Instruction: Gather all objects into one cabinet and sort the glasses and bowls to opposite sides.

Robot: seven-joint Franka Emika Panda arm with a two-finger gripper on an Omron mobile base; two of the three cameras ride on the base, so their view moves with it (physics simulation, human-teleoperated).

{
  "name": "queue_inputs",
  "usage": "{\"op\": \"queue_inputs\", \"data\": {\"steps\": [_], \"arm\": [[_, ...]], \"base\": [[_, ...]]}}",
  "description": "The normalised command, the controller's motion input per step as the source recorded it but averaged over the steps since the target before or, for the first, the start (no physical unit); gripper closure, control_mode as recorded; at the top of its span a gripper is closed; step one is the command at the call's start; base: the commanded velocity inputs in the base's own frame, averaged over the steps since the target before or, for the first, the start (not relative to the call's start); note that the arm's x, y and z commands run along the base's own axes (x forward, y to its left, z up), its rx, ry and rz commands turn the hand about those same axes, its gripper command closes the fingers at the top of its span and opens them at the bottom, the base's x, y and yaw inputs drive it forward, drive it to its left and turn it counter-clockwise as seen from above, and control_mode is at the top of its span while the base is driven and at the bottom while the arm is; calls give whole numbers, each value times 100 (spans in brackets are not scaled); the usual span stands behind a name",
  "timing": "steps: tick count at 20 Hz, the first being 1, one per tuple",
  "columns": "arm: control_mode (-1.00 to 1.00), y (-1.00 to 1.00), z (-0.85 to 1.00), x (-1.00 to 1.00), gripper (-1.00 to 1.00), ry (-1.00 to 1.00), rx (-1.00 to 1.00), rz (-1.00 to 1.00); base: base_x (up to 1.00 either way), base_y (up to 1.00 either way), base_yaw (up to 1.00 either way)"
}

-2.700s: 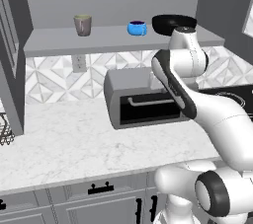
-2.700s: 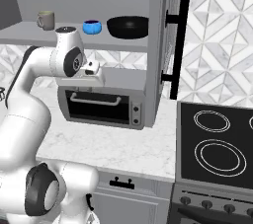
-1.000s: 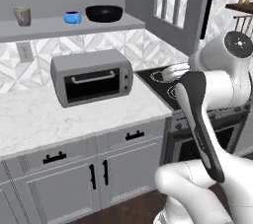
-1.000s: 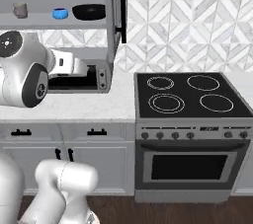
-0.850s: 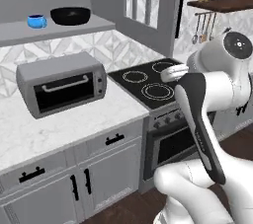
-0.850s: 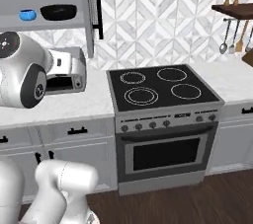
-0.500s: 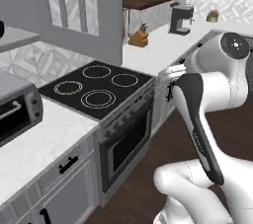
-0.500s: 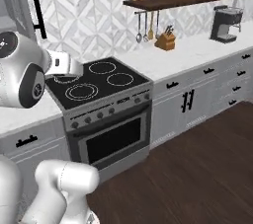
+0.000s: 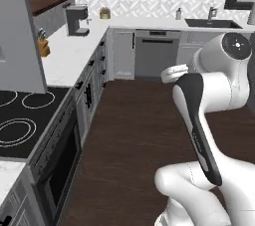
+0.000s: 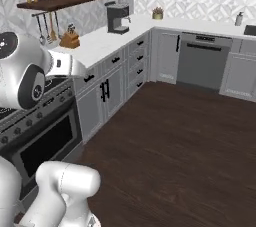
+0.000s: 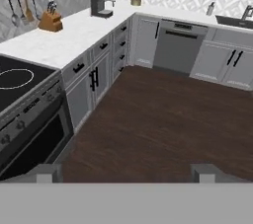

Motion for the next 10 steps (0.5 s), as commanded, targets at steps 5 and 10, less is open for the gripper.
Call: {"op": "queue_inputs", "data": {"steps": [5, 10], "arm": [[100, 0, 0, 0, -100, 0, 0, 0], [100, 0, 0, 0, -100, 0, 0, 0]], "base": [[50, -56, -2], [95, -42, 0]]}}
